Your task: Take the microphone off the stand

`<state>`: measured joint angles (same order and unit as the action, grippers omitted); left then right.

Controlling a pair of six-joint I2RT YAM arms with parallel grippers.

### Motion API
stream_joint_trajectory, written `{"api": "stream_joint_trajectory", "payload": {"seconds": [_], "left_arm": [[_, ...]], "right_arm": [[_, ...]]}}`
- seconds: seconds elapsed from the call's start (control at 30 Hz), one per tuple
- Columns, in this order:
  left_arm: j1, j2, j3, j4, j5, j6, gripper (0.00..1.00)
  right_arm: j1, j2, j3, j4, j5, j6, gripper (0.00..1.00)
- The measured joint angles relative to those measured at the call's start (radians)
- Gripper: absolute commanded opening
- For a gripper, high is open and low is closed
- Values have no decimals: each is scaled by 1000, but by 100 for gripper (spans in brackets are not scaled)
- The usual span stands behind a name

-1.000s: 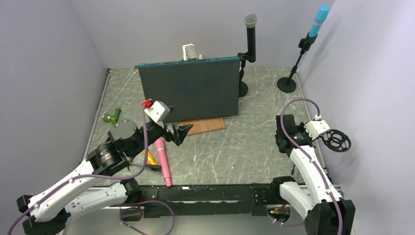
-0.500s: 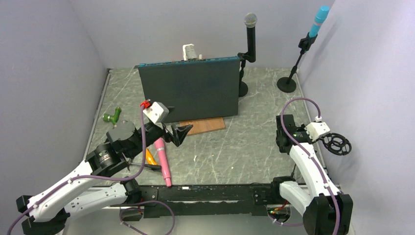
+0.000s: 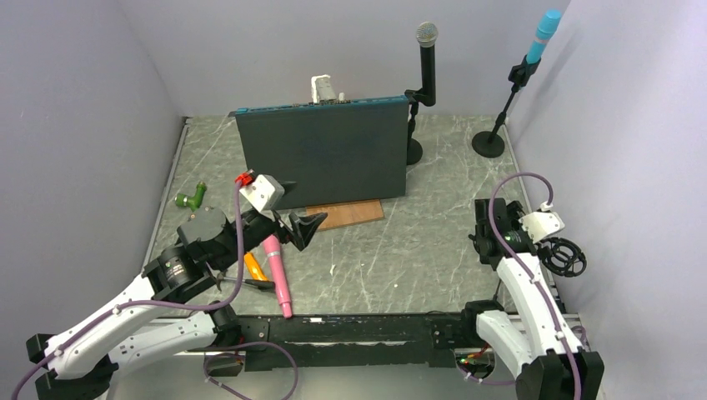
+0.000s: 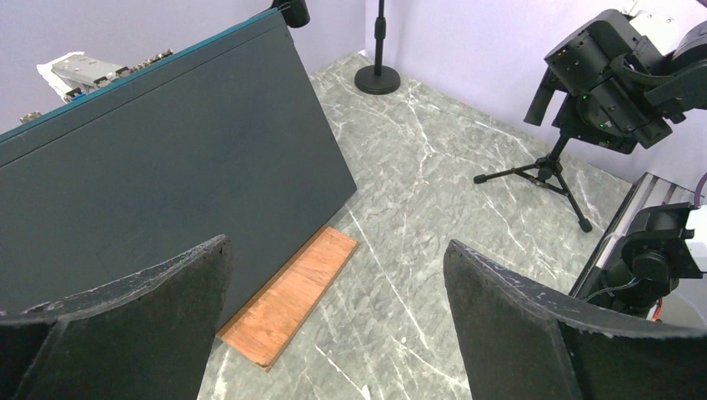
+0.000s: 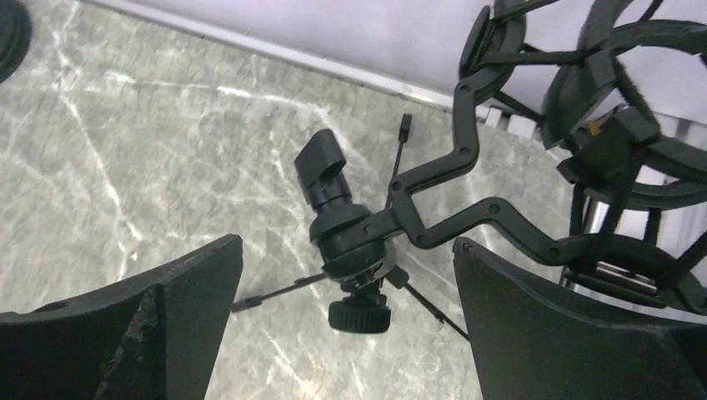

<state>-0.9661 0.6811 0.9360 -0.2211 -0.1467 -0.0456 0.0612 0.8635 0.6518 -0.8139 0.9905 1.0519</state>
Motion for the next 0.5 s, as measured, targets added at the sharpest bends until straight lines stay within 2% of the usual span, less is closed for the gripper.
{"api": "stream_joint_trajectory", "payload": {"seconds": [0.3,0.5], "left_arm": [[-1,-4,0,0,0,0,99],[-2,-2,0,0,0,0,99]], "right_arm": [[0,-183,2,-11,-190,-55,100],[0,-237,6,-71,-296,-49,100]]}}
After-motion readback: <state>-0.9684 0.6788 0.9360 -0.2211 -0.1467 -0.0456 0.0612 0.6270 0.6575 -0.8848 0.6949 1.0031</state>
